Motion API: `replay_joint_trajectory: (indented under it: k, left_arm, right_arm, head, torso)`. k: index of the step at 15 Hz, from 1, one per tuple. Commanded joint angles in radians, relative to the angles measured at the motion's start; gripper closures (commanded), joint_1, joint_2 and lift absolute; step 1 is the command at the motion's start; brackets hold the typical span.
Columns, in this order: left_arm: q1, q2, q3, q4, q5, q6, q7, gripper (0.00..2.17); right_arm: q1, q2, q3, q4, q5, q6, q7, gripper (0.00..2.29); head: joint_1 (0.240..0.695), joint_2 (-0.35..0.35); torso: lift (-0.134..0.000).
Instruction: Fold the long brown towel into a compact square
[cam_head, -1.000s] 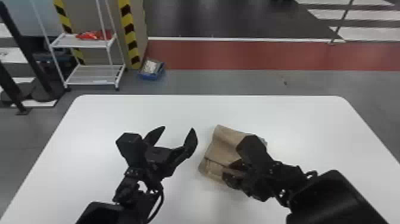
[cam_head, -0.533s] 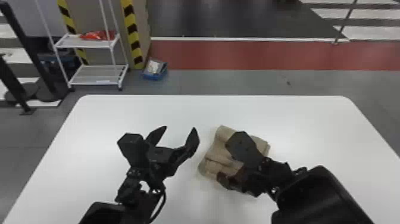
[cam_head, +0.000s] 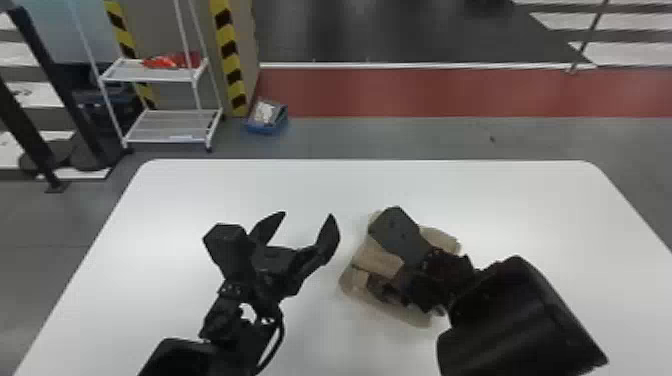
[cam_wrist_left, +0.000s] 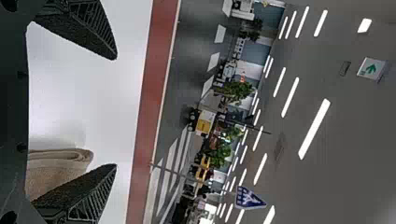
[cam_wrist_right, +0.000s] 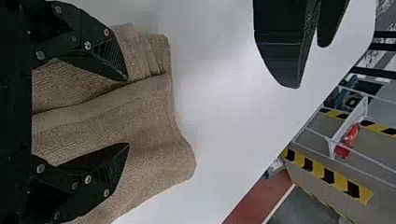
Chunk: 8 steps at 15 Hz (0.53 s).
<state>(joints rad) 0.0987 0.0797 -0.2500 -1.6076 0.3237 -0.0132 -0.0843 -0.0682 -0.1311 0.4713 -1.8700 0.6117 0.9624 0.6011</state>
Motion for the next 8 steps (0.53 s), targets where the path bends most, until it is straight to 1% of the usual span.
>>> replay_joint_trajectory:
  k: [1,3,4,5,7,8]
  left_arm:
    - [0.001,0.0,0.0,0.0,0.0,-0.003,0.0,0.05]
    - [0.001,0.002,0.002,0.0,0.002,-0.003,0.0,0.05]
    - [-0.001,0.002,0.003,0.0,0.002,-0.003,0.0,0.05]
    - [-0.001,0.002,0.003,0.001,0.002,-0.003,0.0,0.05]
    - [-0.001,0.0,0.002,0.003,0.0,-0.003,0.0,0.05]
    - [-0.001,0.002,0.002,0.003,0.0,-0.003,0.0,0.05]
  right_arm:
    - [-0.033,0.016,0.017,0.055,0.01,0.006,0.003,0.47]
    - [-0.042,0.021,0.018,0.064,0.02,0.016,0.003,0.47]
    - [-0.044,0.021,0.017,0.063,0.02,0.016,0.003,0.54]
    - [-0.042,0.021,0.012,0.063,0.022,0.019,0.0,0.68]
    - [-0.03,0.021,0.006,0.057,0.023,0.019,-0.014,0.88]
    - [-0.027,0.021,0.006,0.052,0.022,0.016,-0.024,1.03]
  head:
    - [0.695,0.01]
    - [0.695,0.015]
    - [0.695,0.016]
    - [0.695,0.016]
    - [0.695,0.015]
    - [0.695,0.013]
  torso:
    - [-0.102]
    - [-0.102]
    - [-0.102]
    - [-0.102]
    - [-0.102]
    - [-0.102]
